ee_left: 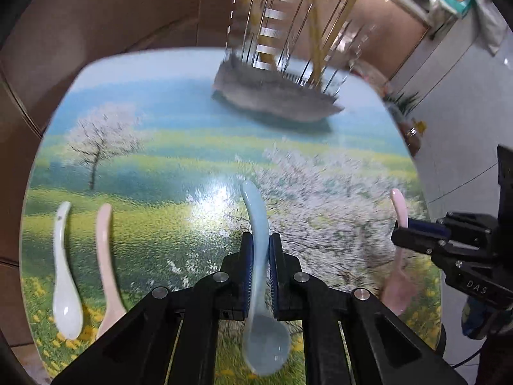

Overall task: Organize utensils
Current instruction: 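Close the left tool on the pale-blue spoon while the right tool grasps the pink spoon, then lift both spoons and carry them over the wire holder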

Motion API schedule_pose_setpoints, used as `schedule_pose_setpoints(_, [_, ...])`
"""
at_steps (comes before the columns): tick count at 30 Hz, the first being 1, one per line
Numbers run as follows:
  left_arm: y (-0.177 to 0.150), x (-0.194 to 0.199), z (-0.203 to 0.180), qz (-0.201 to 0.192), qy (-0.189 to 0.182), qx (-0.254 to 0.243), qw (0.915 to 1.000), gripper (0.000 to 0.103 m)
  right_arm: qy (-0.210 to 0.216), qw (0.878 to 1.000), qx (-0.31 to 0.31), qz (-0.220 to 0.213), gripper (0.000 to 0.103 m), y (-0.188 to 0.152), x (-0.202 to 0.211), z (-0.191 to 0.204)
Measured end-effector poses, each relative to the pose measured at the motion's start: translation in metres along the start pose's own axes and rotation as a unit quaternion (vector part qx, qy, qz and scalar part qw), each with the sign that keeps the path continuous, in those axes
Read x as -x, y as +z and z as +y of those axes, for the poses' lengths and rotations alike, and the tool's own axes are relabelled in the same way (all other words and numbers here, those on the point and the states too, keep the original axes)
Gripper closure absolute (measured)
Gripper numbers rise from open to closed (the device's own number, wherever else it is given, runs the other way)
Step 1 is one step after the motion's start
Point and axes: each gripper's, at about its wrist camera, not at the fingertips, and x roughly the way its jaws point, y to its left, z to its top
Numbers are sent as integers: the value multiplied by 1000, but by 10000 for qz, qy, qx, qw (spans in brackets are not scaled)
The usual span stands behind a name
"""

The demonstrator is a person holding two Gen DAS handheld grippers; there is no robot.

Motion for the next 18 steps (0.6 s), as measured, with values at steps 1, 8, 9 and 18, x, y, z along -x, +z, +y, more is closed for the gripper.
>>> schedule_pose_setpoints(1, [-3, 9, 0, -102, -52, 14, 9999, 94, 18, 9999, 34, -144, 93, -5, 7, 4])
schedule_pose_setpoints(8, [-2, 38, -5, -473, -176, 137, 9986, 95, 120, 9975, 107, -684, 94, -26, 39, 20])
schedule_pose_setpoints(9, [-3, 43, -3, -511, -206, 151, 9984, 95, 107, 9972, 125, -731, 95, -27, 44, 23])
schedule_pose_setpoints(18, [-3, 64, -12, -860, -209, 257, 9957, 96, 20, 9942, 298, -1031, 96, -22, 73, 41])
